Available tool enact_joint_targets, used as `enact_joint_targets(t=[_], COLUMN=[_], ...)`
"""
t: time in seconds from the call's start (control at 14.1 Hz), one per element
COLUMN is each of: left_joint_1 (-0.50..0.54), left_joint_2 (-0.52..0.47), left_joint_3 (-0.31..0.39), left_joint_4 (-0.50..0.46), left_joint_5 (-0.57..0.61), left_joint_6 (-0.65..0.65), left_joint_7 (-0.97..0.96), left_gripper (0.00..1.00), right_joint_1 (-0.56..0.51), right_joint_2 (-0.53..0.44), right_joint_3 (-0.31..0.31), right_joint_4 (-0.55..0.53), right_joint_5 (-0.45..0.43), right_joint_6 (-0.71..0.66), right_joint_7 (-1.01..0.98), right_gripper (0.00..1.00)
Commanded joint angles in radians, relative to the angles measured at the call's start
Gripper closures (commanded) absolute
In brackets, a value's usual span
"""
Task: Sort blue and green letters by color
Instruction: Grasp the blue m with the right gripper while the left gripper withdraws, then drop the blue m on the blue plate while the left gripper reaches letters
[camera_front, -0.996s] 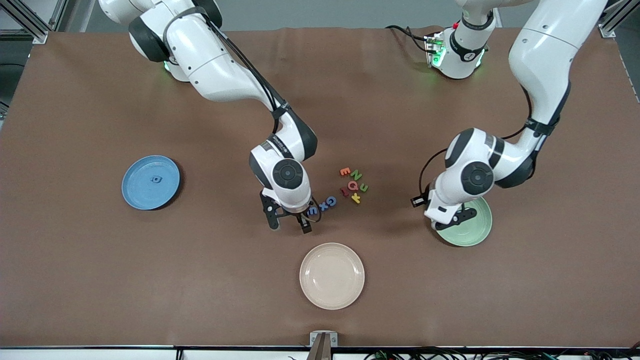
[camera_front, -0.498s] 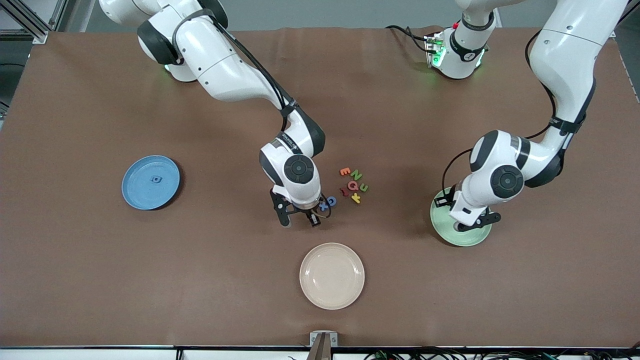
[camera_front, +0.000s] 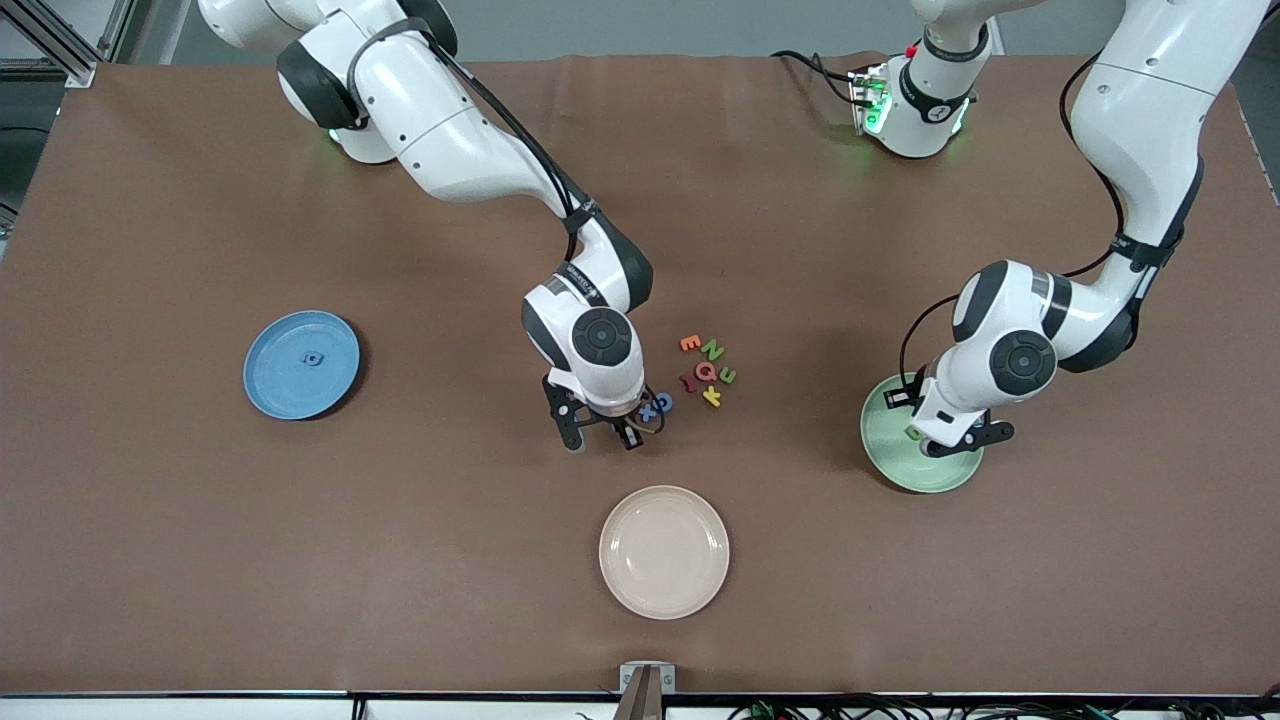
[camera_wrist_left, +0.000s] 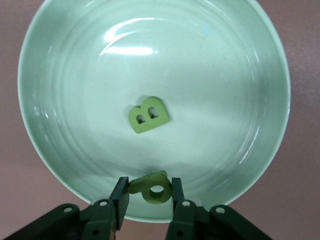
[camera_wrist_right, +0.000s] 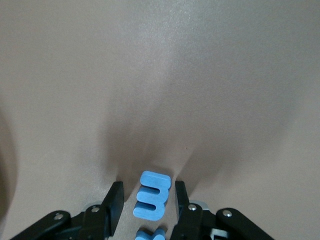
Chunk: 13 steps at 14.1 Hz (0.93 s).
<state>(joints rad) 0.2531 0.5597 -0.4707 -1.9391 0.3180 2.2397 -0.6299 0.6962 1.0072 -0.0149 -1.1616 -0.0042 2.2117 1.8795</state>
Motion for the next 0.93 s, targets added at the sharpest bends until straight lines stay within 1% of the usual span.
enact_joint_targets(t=[0.0, 0.07, 0.14, 0.21, 0.28, 0.43, 0.5, 0.64, 0.71, 0.78, 0.85], left_joint_1=[0.017, 0.015, 0.017, 0.015, 0.017, 0.014, 0.008, 0.005, -0.002, -0.014, -0.028], left_joint_2=[-0.012, -0.012, -0.012, -0.014, -0.014, -0.020, -0.026, -0.026, -0.024, -0.024, -0.024], left_joint_3=[-0.016, -0.016, -0.016, -0.016, -0.016, -0.017, -0.022, -0.057, -0.065, -0.077, -0.089], left_joint_4=[-0.021, -0.021, -0.021, -0.020, -0.017, -0.012, -0.008, 0.002, 0.003, 0.009, 0.014], left_joint_5=[0.019, 0.019, 0.019, 0.019, 0.019, 0.019, 0.018, 0.016, 0.016, 0.016, 0.016], left_joint_6=[0.021, 0.023, 0.023, 0.023, 0.023, 0.023, 0.015, 0.012, 0.012, 0.012, 0.012], left_joint_7=[0.004, 0.007, 0.021, 0.033, 0.039, 0.036, 0.026, -0.002, -0.049, -0.118, -0.185], left_gripper=[0.68, 0.51, 0.44, 0.33, 0.24, 0.14, 0.10, 0.02, 0.01, 0.01, 0.01], right_joint_1=[0.011, 0.011, 0.011, 0.011, 0.006, -0.012, -0.030, -0.064, -0.079, -0.099, -0.119], right_joint_2=[0.014, 0.014, 0.014, 0.014, 0.013, -0.007, -0.030, -0.070, -0.094, -0.125, -0.172], right_joint_3=[-0.010, -0.010, -0.010, -0.010, -0.010, -0.010, -0.008, -0.008, -0.010, -0.008, -0.010], right_joint_4=[0.019, 0.019, 0.020, 0.019, 0.019, 0.020, 0.020, 0.019, 0.013, -0.021, -0.085], right_joint_5=[-0.008, -0.007, -0.008, -0.008, -0.008, 0.000, 0.007, 0.007, 0.007, 0.007, 0.007], right_joint_6=[-0.009, -0.010, -0.012, -0.014, -0.017, -0.076, -0.134, -0.272, -0.327, -0.358, -0.359], right_joint_7=[0.015, 0.012, 0.012, 0.010, 0.004, -0.083, -0.162, -0.314, -0.380, -0.445, -0.495], right_gripper=[0.59, 0.70, 0.84, 0.94, 1.00, 1.00, 1.00, 1.00, 1.00, 1.00, 1.00])
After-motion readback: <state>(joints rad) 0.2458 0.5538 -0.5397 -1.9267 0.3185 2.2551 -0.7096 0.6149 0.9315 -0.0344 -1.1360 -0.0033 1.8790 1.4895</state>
